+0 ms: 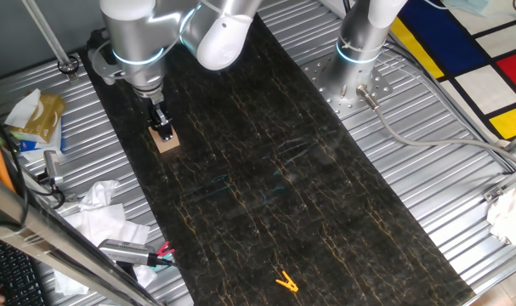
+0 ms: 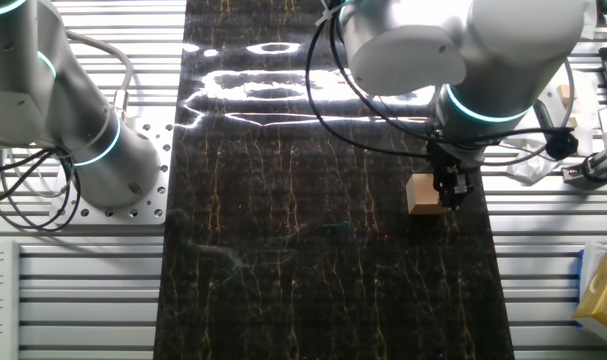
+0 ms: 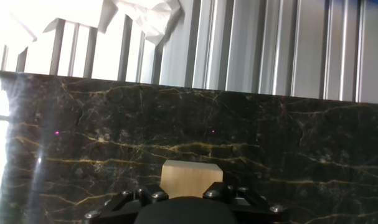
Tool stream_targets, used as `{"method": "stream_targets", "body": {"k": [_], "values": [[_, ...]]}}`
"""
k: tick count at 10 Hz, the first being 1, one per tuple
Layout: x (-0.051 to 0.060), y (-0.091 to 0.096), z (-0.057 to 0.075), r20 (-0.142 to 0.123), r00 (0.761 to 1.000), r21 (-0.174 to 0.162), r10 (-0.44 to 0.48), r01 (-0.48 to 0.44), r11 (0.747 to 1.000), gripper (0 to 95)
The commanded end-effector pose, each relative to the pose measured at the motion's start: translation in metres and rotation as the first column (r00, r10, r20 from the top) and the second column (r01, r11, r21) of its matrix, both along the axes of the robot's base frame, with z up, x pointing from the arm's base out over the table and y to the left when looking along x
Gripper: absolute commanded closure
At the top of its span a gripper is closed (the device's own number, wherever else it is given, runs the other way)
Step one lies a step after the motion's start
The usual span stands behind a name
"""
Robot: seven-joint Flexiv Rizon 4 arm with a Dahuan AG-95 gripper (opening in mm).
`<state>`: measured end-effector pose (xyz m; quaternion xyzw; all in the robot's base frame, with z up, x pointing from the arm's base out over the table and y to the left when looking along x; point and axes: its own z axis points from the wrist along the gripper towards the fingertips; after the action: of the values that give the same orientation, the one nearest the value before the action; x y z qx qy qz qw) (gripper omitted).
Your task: Hold a small block with the gripper and sweep it from left to right on the table
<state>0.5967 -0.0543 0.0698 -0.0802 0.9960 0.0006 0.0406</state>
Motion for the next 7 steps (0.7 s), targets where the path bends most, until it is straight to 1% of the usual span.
{"method": "stream_targets", "body": {"k": [1, 2, 3, 4, 5, 6, 7], "values": [[0.0011, 0.0000, 0.0000, 0.007, 1.000, 0.005, 0.012, -0.012, 1.000, 19.0], [0.0013, -0.0001, 0.0003, 0.016, 0.999, -0.003, 0.044, -0.044, 0.999, 19.0], [0.0020, -0.0002, 0.0007, 0.017, 0.999, -0.005, 0.044, -0.044, 0.999, 19.0], [0.0056, 0.0005, 0.0011, 0.014, 0.999, 0.001, 0.037, -0.037, 0.999, 19.0], [0.0072, 0.0009, 0.0018, 0.005, 0.999, -0.001, 0.048, -0.048, 0.999, 19.0], [0.0089, 0.0016, 0.0020, 0.002, 0.998, -0.003, 0.066, -0.066, 0.998, 19.0], [0.0091, 0.0016, 0.0021, -0.007, 0.998, 0.005, 0.063, -0.063, 0.998, 19.0]]}}
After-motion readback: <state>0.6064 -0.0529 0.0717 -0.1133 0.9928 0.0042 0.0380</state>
